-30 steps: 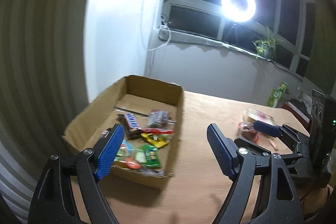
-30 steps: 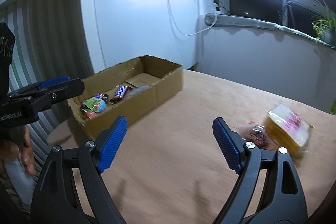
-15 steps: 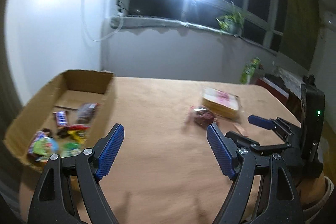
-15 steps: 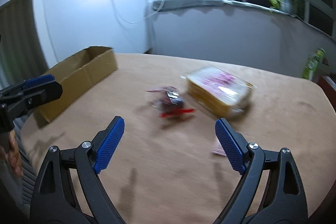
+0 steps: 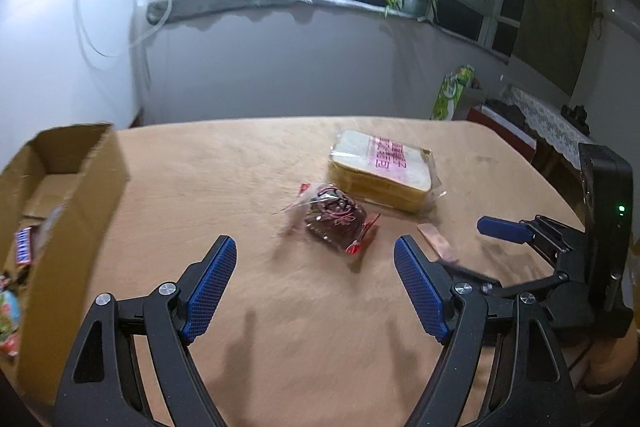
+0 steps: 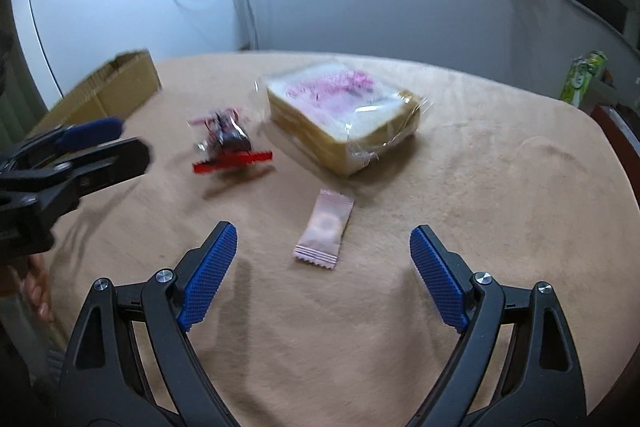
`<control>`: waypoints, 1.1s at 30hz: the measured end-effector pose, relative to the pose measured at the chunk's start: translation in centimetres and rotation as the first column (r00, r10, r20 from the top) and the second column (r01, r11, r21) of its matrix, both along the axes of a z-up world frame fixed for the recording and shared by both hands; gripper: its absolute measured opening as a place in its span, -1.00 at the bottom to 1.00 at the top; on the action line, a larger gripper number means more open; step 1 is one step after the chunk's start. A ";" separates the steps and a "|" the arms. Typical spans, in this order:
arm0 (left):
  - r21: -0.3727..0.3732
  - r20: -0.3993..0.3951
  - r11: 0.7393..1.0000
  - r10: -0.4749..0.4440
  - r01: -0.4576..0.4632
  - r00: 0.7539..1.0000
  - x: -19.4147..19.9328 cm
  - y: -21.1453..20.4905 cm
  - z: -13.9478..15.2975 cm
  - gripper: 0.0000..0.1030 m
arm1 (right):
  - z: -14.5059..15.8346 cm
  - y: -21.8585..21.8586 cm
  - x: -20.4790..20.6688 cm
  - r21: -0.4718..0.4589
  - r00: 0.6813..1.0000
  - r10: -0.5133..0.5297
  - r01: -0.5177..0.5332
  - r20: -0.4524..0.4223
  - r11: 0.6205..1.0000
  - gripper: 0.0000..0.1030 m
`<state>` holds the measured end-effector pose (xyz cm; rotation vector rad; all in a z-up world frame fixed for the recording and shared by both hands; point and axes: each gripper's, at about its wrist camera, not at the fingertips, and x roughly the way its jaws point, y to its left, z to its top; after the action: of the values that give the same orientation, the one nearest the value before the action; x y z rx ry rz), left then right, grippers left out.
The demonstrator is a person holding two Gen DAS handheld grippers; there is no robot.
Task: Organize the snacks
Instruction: 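Move both grippers back toward the remaining snacks, then grasp the red-wrapped chocolate bag with the left gripper while the right grasps the pink candy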
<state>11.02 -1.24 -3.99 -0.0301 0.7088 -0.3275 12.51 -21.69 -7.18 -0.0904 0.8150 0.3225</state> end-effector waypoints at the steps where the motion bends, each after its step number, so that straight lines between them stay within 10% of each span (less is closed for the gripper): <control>1: 0.004 -0.029 1.000 -0.006 0.006 1.000 1.0 -0.6 -0.6 0.58 | -0.2 0.1 0.3 -0.022 1.000 0.003 -0.003 -0.010 1.000 0.76; 11: 0.045 -0.209 0.999 -0.006 0.016 0.978 6.1 -3.5 -3.5 0.58 | -0.9 0.9 1.8 -0.084 0.998 0.052 -0.056 -0.045 0.995 0.35; 19: 0.005 -0.185 1.000 -0.016 0.017 0.983 5.8 -2.8 -3.4 0.16 | -0.7 0.8 1.6 -0.082 0.998 0.057 -0.059 -0.025 0.995 -0.60; 33: -0.046 -0.077 0.997 -0.057 0.053 0.995 2.9 -2.1 -1.6 -0.04 | 0.3 -2.2 0.1 0.019 0.999 0.033 -0.033 0.028 0.999 -0.61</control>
<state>13.91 -3.33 -5.58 -0.0657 0.7807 -0.3965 12.62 -23.89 -6.88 -0.0902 0.7835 0.3593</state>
